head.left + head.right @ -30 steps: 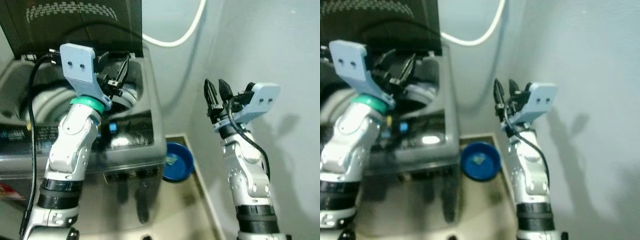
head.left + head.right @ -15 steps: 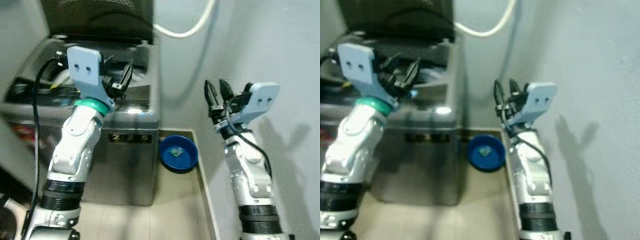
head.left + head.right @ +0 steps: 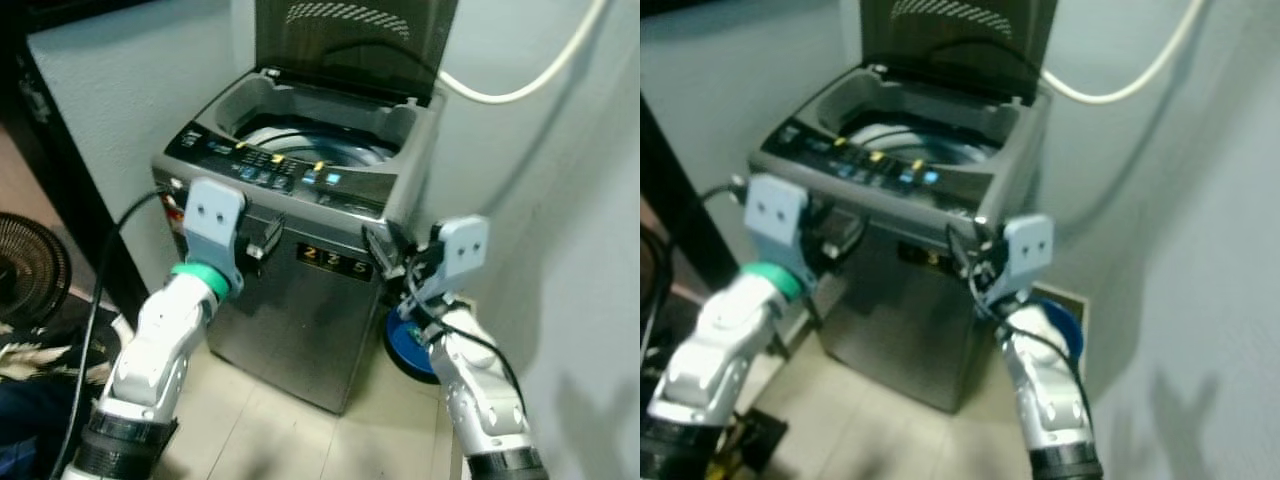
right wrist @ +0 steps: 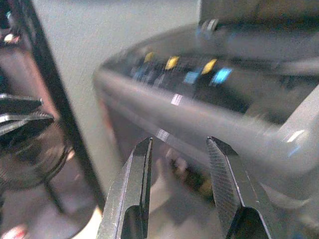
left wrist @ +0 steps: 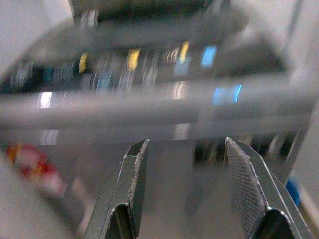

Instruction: Clothes washing

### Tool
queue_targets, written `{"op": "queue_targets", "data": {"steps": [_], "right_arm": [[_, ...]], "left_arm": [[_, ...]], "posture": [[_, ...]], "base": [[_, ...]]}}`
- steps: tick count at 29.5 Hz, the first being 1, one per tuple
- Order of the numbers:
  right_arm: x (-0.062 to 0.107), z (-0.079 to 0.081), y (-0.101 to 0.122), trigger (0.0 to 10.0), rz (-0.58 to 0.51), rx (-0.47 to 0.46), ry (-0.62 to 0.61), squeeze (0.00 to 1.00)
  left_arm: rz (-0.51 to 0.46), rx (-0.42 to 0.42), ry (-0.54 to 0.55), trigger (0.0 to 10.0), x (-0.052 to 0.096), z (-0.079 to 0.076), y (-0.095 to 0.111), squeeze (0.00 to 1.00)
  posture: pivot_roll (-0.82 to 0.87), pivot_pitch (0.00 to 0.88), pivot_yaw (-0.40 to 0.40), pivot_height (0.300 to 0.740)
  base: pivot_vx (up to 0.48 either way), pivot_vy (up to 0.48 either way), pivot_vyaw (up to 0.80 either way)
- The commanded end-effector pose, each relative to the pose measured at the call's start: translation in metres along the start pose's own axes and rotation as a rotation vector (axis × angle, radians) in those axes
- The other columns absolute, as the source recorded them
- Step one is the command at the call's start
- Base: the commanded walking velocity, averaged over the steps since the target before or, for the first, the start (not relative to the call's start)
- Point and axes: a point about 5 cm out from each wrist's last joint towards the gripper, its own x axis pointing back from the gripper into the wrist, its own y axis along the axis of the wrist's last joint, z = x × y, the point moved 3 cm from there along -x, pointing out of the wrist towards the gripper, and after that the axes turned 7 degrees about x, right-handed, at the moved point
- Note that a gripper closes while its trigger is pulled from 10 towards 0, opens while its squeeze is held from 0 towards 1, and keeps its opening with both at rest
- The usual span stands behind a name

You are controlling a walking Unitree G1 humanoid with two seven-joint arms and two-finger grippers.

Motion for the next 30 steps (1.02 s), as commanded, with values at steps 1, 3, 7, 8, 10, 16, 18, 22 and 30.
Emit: {"op": "queue_targets", "data": {"steps": [1,3,7,8,10,16,18,22,30], "right_arm": [[0.012,-0.001,-0.025,10.0,0.081,0.003,-0.01,0.0],[0.018,-0.001,-0.035,10.0,0.116,0.001,-0.013,0.0],[0.043,-0.007,-0.078,10.0,0.263,-0.012,-0.065,0.0],[0.051,-0.01,-0.089,10.0,0.306,-0.014,-0.089,0.0],[0.061,-0.014,-0.104,10.0,0.36,-0.021,-0.12,0.0],[0.108,-0.019,-0.153,10.0,0.574,-0.07,-0.22,0.0],[0.134,-0.017,-0.172,10.0,0.681,-0.089,-0.247,0.0],[0.155,-0.016,-0.187,10.0,0.773,-0.105,-0.27,0.0],[0.176,-0.015,-0.202,10.0,0.867,-0.129,-0.318,0.0]], "left_arm": [[0.063,-0.014,-0.01,10.0,0.006,-0.008,-0.021,0.0],[0.093,-0.012,-0.008,10.0,0.01,-0.01,-0.031,0.0],[0.203,0.009,0.016,10.0,0.026,-0.015,-0.072,0.0],[0.239,0.015,0.03,10.0,0.031,-0.014,-0.084,0.0],[0.288,0.015,0.045,10.0,0.038,-0.014,-0.099,0.0],[0.493,0.046,0.103,10.0,0.07,-0.008,-0.154,0.0],[0.568,0.044,0.138,10.0,0.085,-0.004,-0.175,0.0],[0.619,0.041,0.157,10.0,0.095,-0.003,-0.19,0.0],[0.714,0.079,0.259,10.0,0.117,0.005,-0.219,0.0]], "posture": [[0.0,0.065,0.016,0.74],[0.0,0.065,0.016,0.74],[0.01,0.061,0.017,0.74],[0.0,0.059,0.018,0.74],[0.0,0.057,0.019,0.74],[0.01,0.047,0.029,0.74],[0.01,0.045,0.029,0.74],[0.01,0.038,0.03,0.74],[0.0,0.031,0.019,0.74]], "base": [[0.0,0.0,0.79],[0.0,0.0,0.79],[0.0,0.0,0.79],[0.0,0.0,0.79],[0.0,0.0,0.79],[0.0,0.0,0.79],[0.0,0.0,0.79],[0.0,0.0,0.79],[0.0,0.0,0.79]]}}
